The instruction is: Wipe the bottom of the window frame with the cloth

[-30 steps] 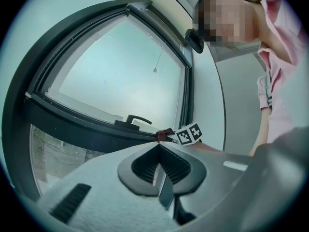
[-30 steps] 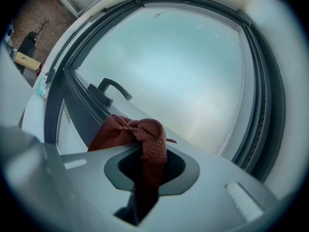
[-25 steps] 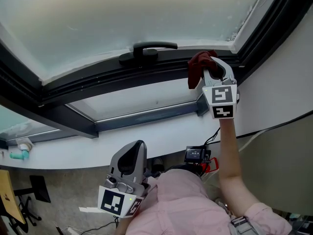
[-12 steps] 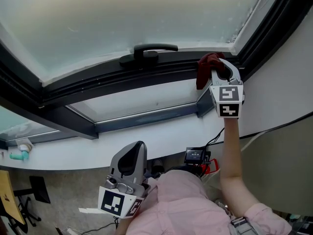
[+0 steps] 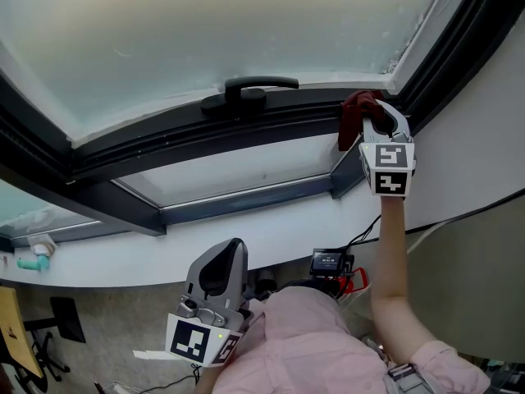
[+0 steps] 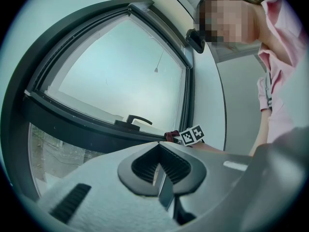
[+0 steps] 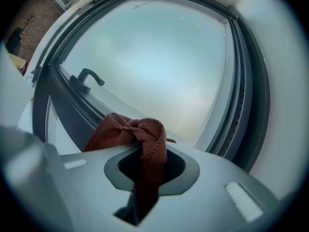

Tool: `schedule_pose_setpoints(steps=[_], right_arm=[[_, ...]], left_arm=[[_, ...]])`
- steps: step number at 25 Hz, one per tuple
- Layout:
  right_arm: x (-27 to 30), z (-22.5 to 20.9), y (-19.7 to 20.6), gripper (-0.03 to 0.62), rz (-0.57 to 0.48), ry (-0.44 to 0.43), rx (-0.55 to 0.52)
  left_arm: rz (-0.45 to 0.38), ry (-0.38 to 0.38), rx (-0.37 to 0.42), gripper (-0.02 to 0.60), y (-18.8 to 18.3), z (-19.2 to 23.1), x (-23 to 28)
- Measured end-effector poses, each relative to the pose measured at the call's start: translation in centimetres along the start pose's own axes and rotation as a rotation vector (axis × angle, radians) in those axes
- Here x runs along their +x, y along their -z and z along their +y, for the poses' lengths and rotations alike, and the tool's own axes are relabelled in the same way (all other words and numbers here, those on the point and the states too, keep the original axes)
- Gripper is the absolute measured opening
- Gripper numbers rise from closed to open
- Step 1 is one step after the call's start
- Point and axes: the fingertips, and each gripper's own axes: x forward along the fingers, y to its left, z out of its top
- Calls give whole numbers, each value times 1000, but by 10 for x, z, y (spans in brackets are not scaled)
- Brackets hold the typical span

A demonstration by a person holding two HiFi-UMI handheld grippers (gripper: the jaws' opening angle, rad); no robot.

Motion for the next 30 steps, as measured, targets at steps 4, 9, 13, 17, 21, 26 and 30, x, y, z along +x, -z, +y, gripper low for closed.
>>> schedule_pose_setpoints(steps=[4,9,13,17,21,26,30], right_arm=[[0,-8,5,60,12,18,2],[2,-18,11,60,25,38,10],[3,-29,17,60,36,63,25],[4,-43,25,60,52,90,37],[5,-53,30,60,62,108,44],[5,-61,35,60,70,125,54],[5,-66,37,60,72,130,58]], left_arm=[[0,0,0,2,-1,1,0],[0,1,1,2,-1,1,1],[-1,3,-1,2,-2,2,1],[-1,0,-2,2,-1,3,2],[-2,0,-3,2,-2,2,2],[-2,1,-3,2,-2,2,3],[-3,-1,-3,2,-2,2,5]])
